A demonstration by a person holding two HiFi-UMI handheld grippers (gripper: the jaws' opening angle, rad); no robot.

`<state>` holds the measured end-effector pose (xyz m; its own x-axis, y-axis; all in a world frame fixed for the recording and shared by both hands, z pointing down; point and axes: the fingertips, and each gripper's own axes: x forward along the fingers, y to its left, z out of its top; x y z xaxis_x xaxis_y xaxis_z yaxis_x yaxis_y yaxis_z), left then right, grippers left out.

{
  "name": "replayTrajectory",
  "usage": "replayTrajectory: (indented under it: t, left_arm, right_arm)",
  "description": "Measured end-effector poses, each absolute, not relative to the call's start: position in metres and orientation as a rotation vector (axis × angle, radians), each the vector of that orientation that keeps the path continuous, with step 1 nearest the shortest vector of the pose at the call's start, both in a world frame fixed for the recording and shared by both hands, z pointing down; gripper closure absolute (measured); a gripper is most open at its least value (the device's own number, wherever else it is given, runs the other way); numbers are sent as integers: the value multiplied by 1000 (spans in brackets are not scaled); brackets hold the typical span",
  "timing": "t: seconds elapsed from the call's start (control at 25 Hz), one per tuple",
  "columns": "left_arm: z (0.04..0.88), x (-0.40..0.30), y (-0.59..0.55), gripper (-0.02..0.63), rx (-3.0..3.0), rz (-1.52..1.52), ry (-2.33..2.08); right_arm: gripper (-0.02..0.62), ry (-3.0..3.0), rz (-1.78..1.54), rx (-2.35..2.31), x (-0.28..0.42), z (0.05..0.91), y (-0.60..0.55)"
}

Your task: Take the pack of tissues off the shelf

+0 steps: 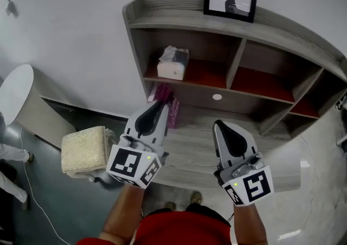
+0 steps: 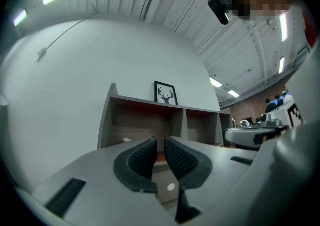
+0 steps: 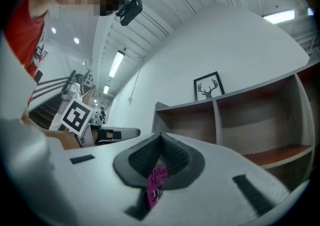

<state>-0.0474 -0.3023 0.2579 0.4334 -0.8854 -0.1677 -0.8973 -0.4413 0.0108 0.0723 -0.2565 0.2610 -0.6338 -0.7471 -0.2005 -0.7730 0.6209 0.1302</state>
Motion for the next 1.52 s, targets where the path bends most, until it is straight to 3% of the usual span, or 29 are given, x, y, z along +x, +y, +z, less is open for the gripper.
replayTrajectory:
  t: [0.08, 0.16, 0.44, 0.6, 1.0, 1.52]
  left_arm:
    - [259, -44, -316, 565, -2566, 231, 1649]
    - [262, -42, -330, 479, -2540, 232, 1675]
    - [267, -42, -374, 307, -2472, 151, 1778]
    - [278, -46, -399, 235, -2471, 77, 1830]
    - [300, -51, -457, 181, -2477, -75, 1906]
    - [333, -46, -498, 170, -2509, -278, 1959]
  right_arm:
    - [591, 2720, 314, -1243, 80, 259, -268]
    - [591, 2726, 309, -1208, 87, 259, -277]
    - [591, 2757, 264, -1157, 98, 272, -297]
    - [591, 2751, 257, -1188, 99, 274, -306]
    - [591, 2749, 267, -1256, 98, 277, -331]
    - [591, 2742, 254, -1303, 107, 282, -356]
